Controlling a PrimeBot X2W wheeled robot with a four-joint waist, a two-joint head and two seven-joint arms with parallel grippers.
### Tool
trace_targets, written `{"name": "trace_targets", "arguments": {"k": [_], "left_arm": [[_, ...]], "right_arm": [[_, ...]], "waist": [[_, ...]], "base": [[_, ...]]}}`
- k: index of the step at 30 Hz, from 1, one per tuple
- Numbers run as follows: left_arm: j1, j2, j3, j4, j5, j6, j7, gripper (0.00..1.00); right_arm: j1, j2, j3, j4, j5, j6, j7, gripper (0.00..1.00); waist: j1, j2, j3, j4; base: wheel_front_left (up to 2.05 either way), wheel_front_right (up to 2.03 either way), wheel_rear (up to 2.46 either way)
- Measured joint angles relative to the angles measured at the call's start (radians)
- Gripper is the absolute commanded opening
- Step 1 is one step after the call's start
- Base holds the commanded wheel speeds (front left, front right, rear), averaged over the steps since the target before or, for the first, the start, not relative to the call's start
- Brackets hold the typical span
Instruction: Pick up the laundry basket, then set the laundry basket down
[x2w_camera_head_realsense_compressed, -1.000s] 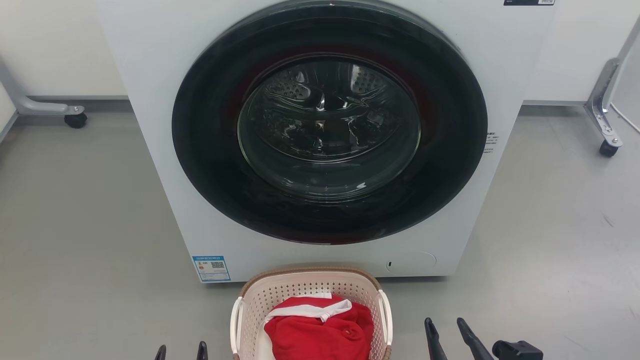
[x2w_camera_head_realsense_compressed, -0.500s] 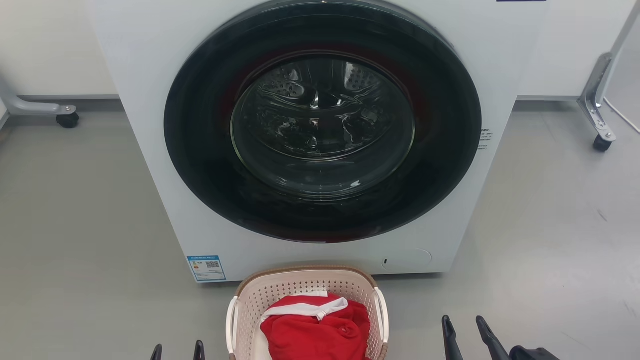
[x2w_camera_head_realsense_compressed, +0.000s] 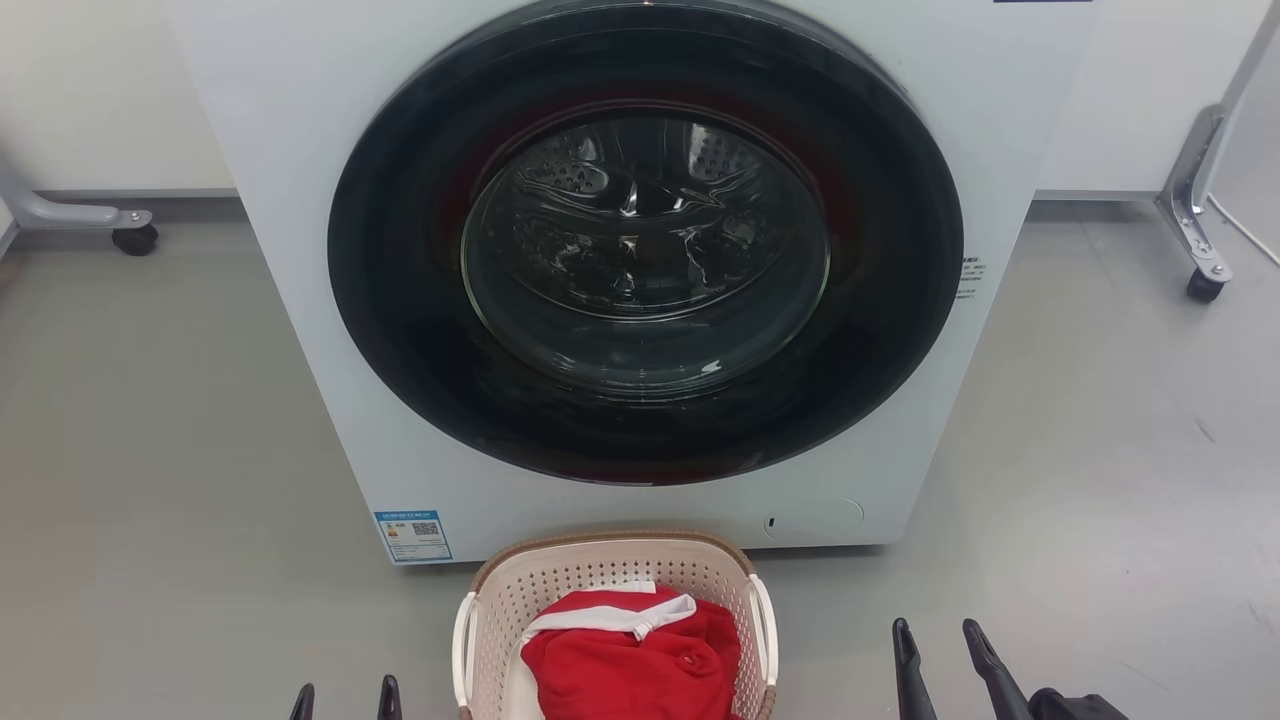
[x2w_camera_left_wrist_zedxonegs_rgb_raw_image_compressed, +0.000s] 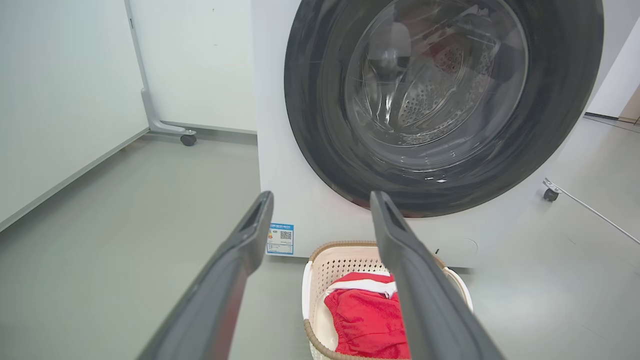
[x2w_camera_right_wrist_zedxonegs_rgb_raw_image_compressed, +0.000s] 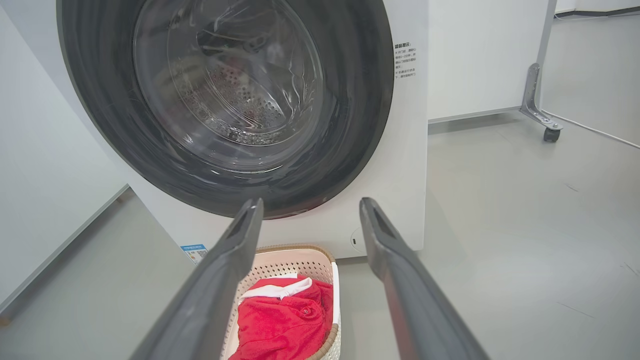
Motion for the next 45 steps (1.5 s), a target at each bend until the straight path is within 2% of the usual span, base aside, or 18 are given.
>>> {"name": "trace_targets", "arguments": {"k": [17,18,23,29,45], "left_arm": [[0.0,-0.002,0.012,-0.003,0.017,0.001,0.0,1.0],[0.0,-0.002,0.011,0.0,0.017,0.001,0.0,0.0],[0.002,-0.005,0.008,0.059,0.011,0.0,0.002,0.0],[0.0,-0.007,0.019,0.068,-0.032,-0.01,0.021,0.0],[-0.028,-0.015,0.057,0.09,-0.255,-0.053,0.082,0.0]], "right_arm": [[0.017,0.011,-0.021,-0.027,-0.031,0.0,0.0,1.0],[0.018,0.012,-0.021,-0.025,-0.031,0.0,0.001,0.0],[0.044,0.012,-0.016,0.032,-0.029,0.001,0.003,0.0],[0.046,0.013,-0.042,0.033,0.019,0.012,0.021,0.0],[0.035,0.019,-0.114,0.035,0.22,0.048,0.082,0.0]], "waist": [[0.0,0.0,0.005,0.002],[0.0,0.0,0.006,0.002],[0.0,0.0001,0.006,0.002],[0.0,0.0,0.006,0.002],[0.0,0.0,0.007,0.002]], "base": [[0.0,0.0,0.0],[0.0,0.0,0.0],[0.0,0.0,0.0],[0.0,0.0,0.0],[0.0,0.0,0.0]]}}
